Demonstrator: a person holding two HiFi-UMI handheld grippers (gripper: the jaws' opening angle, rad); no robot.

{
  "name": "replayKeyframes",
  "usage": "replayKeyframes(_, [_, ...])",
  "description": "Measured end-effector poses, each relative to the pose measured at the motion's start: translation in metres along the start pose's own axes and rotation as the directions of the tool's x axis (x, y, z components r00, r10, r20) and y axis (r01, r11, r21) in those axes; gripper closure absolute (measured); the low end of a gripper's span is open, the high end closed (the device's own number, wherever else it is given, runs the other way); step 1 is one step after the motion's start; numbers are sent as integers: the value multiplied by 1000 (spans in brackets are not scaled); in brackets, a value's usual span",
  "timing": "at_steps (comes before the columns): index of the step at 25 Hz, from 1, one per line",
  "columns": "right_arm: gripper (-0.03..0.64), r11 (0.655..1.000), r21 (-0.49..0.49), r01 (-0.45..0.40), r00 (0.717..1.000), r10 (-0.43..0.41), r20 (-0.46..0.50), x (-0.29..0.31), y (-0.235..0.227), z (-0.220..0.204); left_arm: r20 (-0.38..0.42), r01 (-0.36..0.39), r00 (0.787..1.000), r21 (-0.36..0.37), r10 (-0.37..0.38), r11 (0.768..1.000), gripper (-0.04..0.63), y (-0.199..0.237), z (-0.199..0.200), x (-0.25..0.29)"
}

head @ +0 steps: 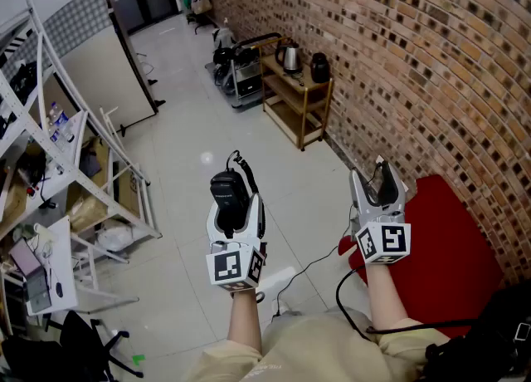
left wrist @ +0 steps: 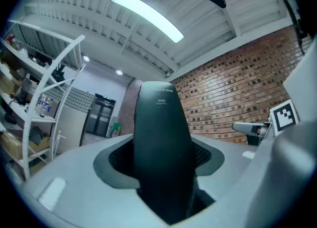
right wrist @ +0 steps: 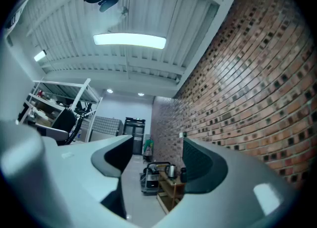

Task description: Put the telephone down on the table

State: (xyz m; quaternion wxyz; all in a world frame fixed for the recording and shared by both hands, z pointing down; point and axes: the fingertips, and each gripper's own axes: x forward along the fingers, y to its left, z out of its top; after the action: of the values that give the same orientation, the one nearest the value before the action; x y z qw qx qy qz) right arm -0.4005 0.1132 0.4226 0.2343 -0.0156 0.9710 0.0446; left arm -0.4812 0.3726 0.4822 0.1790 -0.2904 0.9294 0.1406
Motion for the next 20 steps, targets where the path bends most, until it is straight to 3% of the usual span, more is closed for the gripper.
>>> replayKeyframes(5, [313,997,-14,69,997,-69,19,-67,-80,46,-12,103,995,-22,-103,994,310,-106,6,14])
replayKeyframes(11, [313,975,-23,219,976,-219,-10,-159,-205,84,-33,274,960,-114,-279,955,310,-256,1,38])
replayKeyframes(15, [313,931,-55,360,932,-362,-26,-235,-295,102,-73,384,915,-147,-398,911,311,-364,-27,43])
replayKeyframes(20, [313,883,-87,460,886,-464,-25,-306,-373,110,-84,508,846,-173,-527,844,311,-479,-68,52])
